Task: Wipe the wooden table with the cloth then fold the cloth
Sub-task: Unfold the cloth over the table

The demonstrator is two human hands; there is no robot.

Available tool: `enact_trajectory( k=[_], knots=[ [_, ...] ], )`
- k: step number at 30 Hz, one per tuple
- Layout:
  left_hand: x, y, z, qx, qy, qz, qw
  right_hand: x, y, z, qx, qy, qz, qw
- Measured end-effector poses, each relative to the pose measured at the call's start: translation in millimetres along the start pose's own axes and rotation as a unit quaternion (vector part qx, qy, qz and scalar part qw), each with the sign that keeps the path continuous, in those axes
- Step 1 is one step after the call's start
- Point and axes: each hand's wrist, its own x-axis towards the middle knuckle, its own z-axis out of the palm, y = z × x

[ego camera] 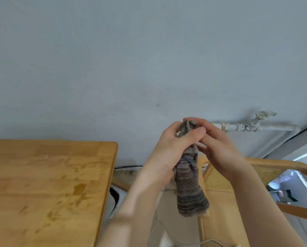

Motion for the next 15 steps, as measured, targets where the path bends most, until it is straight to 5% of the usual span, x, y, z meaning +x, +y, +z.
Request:
enact_trajectory(
  k=[6,12,15],
  knots=[
    [-126,53,-71,-0.013,-0.018,0.013,1.0,-59,-11,105,0.103,-0.143,0.026,0.984],
    [-239,80,-159,-0.021,0.1,0.01,0.995,-107,15,198,0.254,-0.326,0.106,0.904],
    [-282,82,-204,-0.01,0.167,0.003,0.986,-113,26,238,0.355,-0.278,0.112,0.885]
  ],
)
